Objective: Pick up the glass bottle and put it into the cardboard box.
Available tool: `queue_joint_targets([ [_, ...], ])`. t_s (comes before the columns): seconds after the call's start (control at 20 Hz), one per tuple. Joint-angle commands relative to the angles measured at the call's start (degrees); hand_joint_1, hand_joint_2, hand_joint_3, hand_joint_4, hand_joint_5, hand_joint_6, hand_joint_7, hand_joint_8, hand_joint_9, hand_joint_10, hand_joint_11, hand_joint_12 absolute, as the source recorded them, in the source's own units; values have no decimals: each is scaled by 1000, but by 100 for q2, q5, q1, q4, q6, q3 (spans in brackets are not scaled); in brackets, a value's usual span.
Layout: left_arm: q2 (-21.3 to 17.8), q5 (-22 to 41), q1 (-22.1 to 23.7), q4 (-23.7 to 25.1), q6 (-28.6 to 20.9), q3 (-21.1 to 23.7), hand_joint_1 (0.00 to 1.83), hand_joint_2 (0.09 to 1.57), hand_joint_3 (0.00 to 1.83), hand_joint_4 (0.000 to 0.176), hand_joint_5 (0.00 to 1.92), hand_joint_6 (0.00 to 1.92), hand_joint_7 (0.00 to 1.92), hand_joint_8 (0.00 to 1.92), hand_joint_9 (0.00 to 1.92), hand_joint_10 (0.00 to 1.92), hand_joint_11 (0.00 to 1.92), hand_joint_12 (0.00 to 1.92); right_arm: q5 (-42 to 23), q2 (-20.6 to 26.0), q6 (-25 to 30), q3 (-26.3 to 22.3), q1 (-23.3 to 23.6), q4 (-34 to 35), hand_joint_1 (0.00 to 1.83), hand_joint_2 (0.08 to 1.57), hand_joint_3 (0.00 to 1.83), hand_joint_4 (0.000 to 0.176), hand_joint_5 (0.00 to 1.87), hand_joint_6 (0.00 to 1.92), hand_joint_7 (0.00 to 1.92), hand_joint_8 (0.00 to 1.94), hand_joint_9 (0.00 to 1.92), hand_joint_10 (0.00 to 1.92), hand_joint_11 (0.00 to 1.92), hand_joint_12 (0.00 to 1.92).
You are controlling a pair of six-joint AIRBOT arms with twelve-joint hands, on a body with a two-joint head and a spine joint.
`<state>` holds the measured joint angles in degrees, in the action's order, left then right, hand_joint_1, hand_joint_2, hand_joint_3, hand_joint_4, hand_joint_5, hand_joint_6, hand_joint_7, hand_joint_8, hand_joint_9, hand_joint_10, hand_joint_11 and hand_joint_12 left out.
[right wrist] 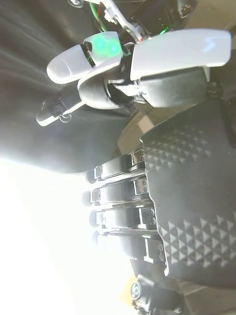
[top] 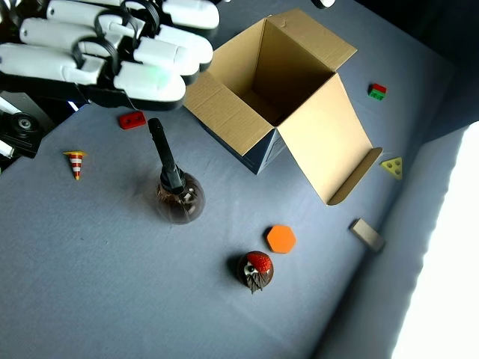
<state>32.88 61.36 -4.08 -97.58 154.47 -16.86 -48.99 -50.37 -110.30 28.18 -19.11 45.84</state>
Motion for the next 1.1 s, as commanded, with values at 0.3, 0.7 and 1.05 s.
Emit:
queue_joint_targets([
  [0.3, -222, 207, -129, 479, 45, 343, 254, 1226, 0, 67, 192, 0, 127, 0, 148, 7, 0, 487, 623, 358, 2585, 750, -328, -2257, 81, 1219, 0, 0, 45, 2, 151, 2, 47, 152, 0, 684],
  [0.7, -146, 1789, 107, -13, -65, 1196, 245, 1223, 0, 69, 138, 0, 81, 0, 104, 1, 0, 366, 490, 525, 7526, 2220, -720, -6028, 736, 1070, 0, 0, 0, 0, 2, 0, 0, 0, 0, 0],
  [1.05, 23, 2538, 384, -386, -364, 1721, 256, 1225, 2, 67, 150, 2, 93, 0, 116, 2, 0, 423, -247, 391, 11093, 3496, -511, -8354, 756, 1073, 0, 0, 0, 0, 12, 4, 7, 3, 0, 0],
])
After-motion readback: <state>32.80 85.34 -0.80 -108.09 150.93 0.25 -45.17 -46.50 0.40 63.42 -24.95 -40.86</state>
